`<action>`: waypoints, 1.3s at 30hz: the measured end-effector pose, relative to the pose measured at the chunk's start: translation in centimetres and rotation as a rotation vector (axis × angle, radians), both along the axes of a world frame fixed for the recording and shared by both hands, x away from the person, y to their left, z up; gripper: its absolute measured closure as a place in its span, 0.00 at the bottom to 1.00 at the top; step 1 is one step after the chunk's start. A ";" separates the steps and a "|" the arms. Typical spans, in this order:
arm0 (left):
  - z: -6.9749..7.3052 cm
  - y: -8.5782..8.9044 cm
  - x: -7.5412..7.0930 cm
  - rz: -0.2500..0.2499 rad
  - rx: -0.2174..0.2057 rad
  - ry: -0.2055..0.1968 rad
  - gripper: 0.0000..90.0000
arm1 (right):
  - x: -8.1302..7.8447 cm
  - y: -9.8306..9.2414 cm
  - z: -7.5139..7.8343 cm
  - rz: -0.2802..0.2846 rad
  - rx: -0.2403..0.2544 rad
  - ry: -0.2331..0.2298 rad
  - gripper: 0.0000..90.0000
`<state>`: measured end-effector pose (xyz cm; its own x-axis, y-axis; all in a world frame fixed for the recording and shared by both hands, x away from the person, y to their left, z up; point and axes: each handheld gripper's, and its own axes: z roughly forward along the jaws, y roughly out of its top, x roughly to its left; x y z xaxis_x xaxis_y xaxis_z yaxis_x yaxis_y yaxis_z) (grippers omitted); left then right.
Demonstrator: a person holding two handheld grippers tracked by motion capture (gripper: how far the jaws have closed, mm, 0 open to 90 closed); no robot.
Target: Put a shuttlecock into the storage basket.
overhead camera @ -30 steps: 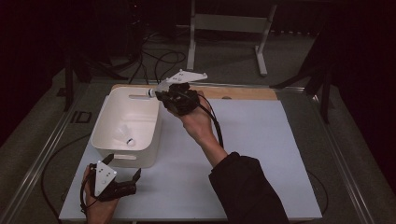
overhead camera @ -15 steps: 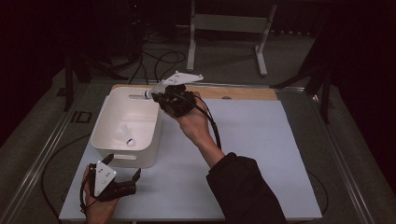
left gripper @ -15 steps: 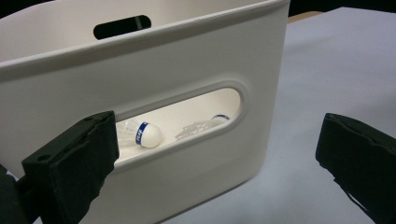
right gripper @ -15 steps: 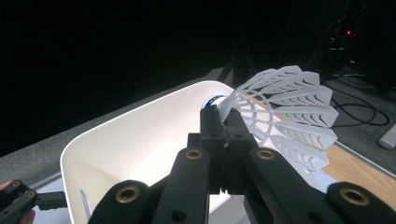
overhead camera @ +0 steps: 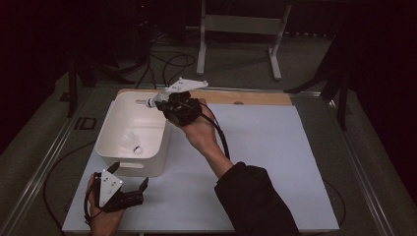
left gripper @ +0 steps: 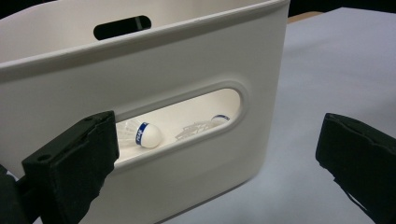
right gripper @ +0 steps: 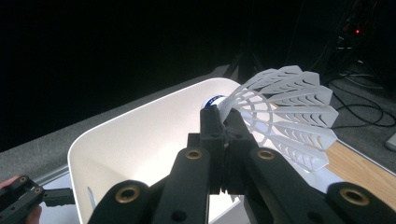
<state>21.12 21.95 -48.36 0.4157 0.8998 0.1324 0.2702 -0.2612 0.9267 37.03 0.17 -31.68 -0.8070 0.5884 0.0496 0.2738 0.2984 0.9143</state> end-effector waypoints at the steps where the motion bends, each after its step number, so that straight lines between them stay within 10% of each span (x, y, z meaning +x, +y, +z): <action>1: 0.0 0.0 0.0 -0.001 0.000 0.000 0.00 | 0.0 0.1 0.0 0.000 -0.002 -0.001 1.00; 39: 0.0 0.1 0.0 -0.002 0.000 0.000 0.00 | 0.2 1.6 -1.7 0.009 -0.015 0.028 1.00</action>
<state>21.12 22.04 -48.38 0.4173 0.8992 0.1318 0.2701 -0.2612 0.9267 37.21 1.76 -33.38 -0.8106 0.5822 0.0636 0.2965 0.3144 0.9018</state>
